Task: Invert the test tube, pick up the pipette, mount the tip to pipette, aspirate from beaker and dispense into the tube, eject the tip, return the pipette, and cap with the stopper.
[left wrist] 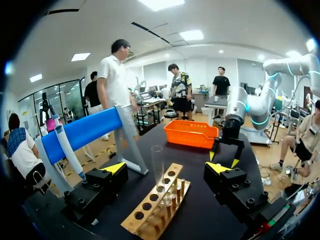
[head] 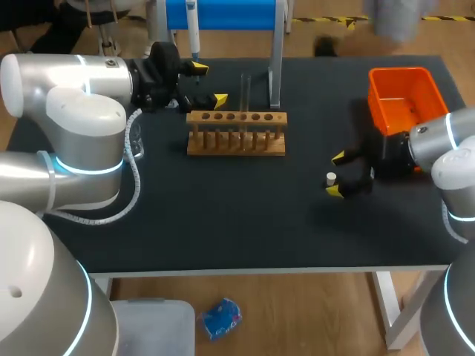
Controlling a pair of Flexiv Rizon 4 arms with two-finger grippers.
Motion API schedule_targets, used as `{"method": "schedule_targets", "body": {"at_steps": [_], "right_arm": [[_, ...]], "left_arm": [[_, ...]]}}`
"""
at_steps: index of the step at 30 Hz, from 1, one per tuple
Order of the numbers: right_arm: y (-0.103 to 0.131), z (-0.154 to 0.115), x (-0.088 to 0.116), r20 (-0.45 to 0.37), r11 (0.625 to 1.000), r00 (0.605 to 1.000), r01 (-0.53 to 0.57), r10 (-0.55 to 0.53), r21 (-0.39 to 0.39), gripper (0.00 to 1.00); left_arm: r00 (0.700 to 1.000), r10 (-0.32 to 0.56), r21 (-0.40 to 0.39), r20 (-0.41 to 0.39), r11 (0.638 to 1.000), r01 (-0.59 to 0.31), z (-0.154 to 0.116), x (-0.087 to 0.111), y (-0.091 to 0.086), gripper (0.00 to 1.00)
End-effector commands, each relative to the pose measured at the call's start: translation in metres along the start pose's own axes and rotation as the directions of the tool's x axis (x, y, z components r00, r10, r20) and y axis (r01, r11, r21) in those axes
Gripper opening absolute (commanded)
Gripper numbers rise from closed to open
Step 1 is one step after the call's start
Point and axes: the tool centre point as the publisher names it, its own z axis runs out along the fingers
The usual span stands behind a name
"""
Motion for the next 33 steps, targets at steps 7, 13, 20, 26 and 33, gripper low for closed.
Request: {"method": "schedule_targets", "body": {"at_steps": [7,13,20,26,33], "right_arm": [[-0.0039,0.0079,-0.0004,0.008,1.0,1.0,-0.001,0.001,0.001,1.0],[-0.0051,0.0095,-0.0017,0.008,1.0,1.0,-0.006,0.006,0.001,0.96],[-0.0064,0.0102,-0.0041,0.011,1.0,1.0,-0.013,0.013,0.0,0.46],[-0.0075,0.0104,-0.0058,0.014,1.0,1.0,-0.018,0.018,-0.003,0.49],[-0.0083,0.0108,-0.0064,0.015,1.0,1.0,-0.02,0.02,-0.004,0.5]], "left_arm": [[1.0,0.001,0.003,0.0,1.0,-0.001,0.0004,-0.0001,0.0009,1.0],[1.0,0.001,0.003,0.0,1.0,-0.001,0.0004,-0.0001,0.0009,1.0],[1.0,0.001,0.003,0.0,1.0,-0.001,0.0004,-0.0001,0.0009,1.0],[1.0,0.001,0.003,0.0,1.0,-0.001,0.0004,-0.0001,0.0009,1.0],[1.0,0.001,0.003,0.0,1.0,-0.001,0.0004,-0.0001,0.0009,1.0]]}}
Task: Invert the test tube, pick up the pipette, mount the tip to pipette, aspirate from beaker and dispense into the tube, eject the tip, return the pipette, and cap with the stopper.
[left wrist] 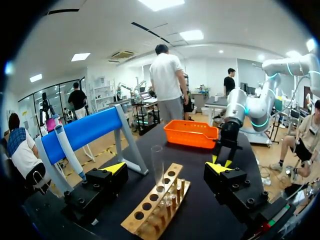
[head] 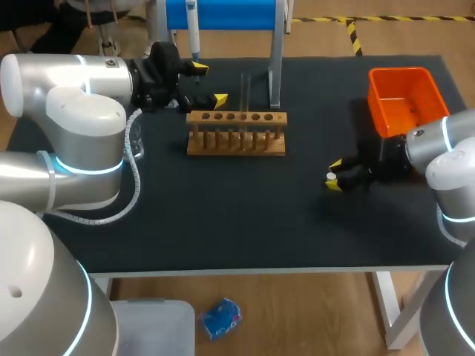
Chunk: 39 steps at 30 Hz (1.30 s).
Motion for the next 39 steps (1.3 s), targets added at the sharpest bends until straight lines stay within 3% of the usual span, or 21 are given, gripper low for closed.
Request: {"method": "schedule_targets", "body": {"at_steps": [1,18,27,28,29,30,31,39], "right_arm": [[-0.0016,0.0017,-0.0008,0.002,1.0,1.0,0.0,0.0,-0.003,0.5],[0.0009,0.004,-0.0039,0.007,1.0,1.0,0.0,0.0,-0.011,0.49],[0.0005,0.0066,-0.0034,0.003,1.0,1.0,0.0,0.0,-0.005,0.43],[0.0002,0.007,-0.0034,0.003,1.0,1.0,-0.001,0.001,-0.004,0.4],[0.0001,0.0072,-0.0034,0.003,1.0,1.0,-0.001,0.001,-0.003,0.31],[0.0,0.0072,-0.0034,0.003,1.0,1.0,-0.002,0.002,-0.004,0.09],[0.0,0.0073,-0.0034,0.004,1.0,1.0,-0.002,0.002,-0.003,0.0],[-0.0001,0.0064,-0.0033,0.005,1.0,1.0,-0.002,0.002,-0.007,0.0]], "left_arm": [[1.0,0.001,0.003,0.0,1.0,-0.001,0.0004,-0.0001,0.0009,1.0],[1.0,0.001,0.003,0.0,1.0,-0.001,0.0004,-0.0001,0.0009,1.0],[1.0,0.001,0.003,0.0,1.0,-0.001,0.0004,-0.0001,0.0009,1.0],[1.0,0.001,0.003,0.0,1.0,-0.001,0.0004,-0.0001,0.0009,1.0],[1.0,0.001,0.003,0.0,1.0,-0.001,0.0004,-0.0001,0.0009,1.0],[1.0,0.001,0.003,0.0,1.0,-0.001,0.0004,-0.0001,0.0009,1.0],[1.0,0.001,0.003,0.0,1.0,-0.001,0.0004,-0.0001,0.0009,1.0],[1.0,0.001,0.003,0.0,1.0,-0.001,0.0004,-0.0001,0.0009,1.0]]}}
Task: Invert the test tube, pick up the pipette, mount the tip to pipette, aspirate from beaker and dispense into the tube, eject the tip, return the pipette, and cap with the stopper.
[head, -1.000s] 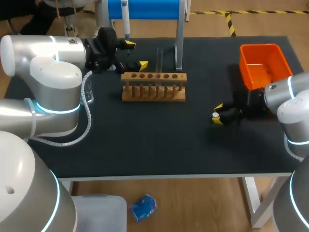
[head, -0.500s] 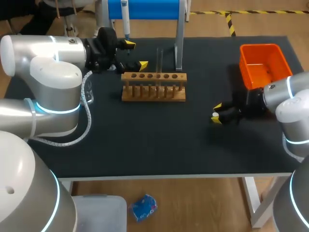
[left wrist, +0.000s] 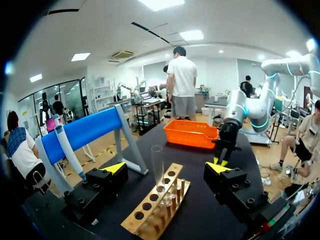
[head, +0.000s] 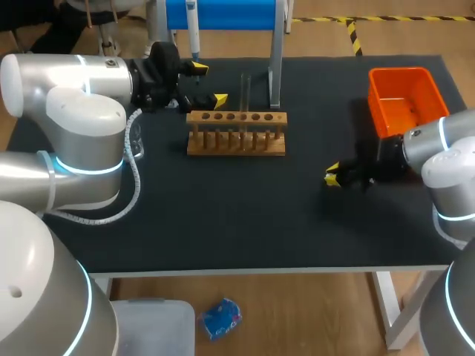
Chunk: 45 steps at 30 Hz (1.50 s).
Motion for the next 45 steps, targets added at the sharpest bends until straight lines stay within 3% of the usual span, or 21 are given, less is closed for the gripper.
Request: {"method": "schedule_targets", "body": {"at_steps": [1,5,9,16,26,36,41,45], "right_arm": [[-0.001,0.0,0.0,0.002,1.0,1.0,0.0,0.0,-0.004,0.0],[0.002,-0.004,-0.001,0.008,1.0,1.0,-0.001,0.001,-0.01,0.0],[0.02,-0.018,0.0,0.026,1.0,1.0,-0.002,0.003,-0.008,0.0],[0.079,-0.052,-0.005,0.044,0.999,0.999,0.015,-0.014,-0.032,0.0],[0.163,-0.083,-0.031,0.093,0.997,0.995,0.041,-0.034,-0.07,0.0],[0.237,-0.078,-0.06,0.101,0.988,0.99,0.111,-0.1,-0.112,0.0],[0.274,-0.066,-0.066,0.054,0.969,0.983,0.18,-0.174,-0.17,0.0],[0.289,-0.05,-0.067,0.011,0.95,0.969,0.243,-0.245,-0.198,0.0]], "left_arm": [[1.0,0.001,0.003,0.0,1.0,-0.001,0.0,0.0,0.001,1.0],[1.0,0.001,0.003,0.0,1.0,-0.001,0.0,0.0,0.001,1.0],[1.0,0.001,0.003,0.0,1.0,-0.001,0.0,0.0,0.001,1.0],[1.0,0.001,0.003,0.0,1.0,-0.001,0.0,0.0,0.001,1.0],[1.0,0.001,0.003,0.0,1.0,-0.001,0.0,0.0,0.001,1.0],[1.0,0.001,0.003,0.0,1.0,-0.001,0.0,0.0,0.001,1.0],[1.0,0.001,0.003,0.0,1.0,-0.001,0.0,0.0,0.001,1.0],[1.0,0.001,0.003,0.0,1.0,-0.001,0.0,0.0,0.001,1.0]]}}
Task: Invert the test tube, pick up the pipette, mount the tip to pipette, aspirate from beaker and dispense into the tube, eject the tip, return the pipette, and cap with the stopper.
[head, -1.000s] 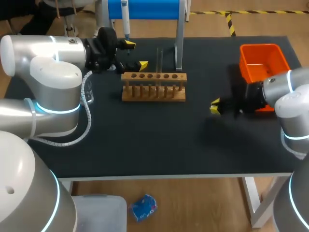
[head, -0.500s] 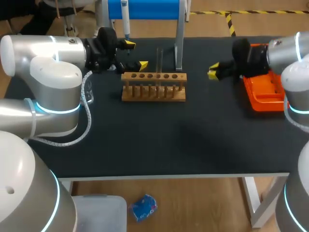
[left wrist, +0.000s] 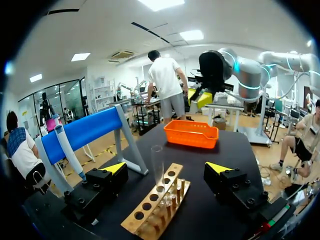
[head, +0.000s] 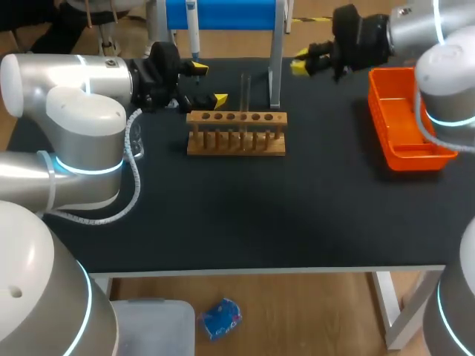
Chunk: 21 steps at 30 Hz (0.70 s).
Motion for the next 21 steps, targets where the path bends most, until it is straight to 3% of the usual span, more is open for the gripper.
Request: {"method": "schedule_targets", "body": {"at_steps": [1,10,21], "right_arm": [[0.006,0.027,-0.014,-0.065,0.999,0.997,0.042,-0.043,-0.029,0.0],[0.008,0.057,-0.017,-0.17,0.989,0.982,0.064,-0.087,-0.135,0.0],[0.016,0.081,-0.015,-0.215,0.992,0.972,0.078,-0.098,-0.1,0.0]], "left_arm": [[1.0,0.001,0.003,0.0,1.0,-0.001,0.0,0.0,0.001,1.0],[1.0,0.001,0.003,0.0,1.0,-0.001,0.0,0.0,0.001,1.0],[1.0,0.001,0.003,0.0,1.0,-0.001,0.0,0.0,0.001,1.0]]}}
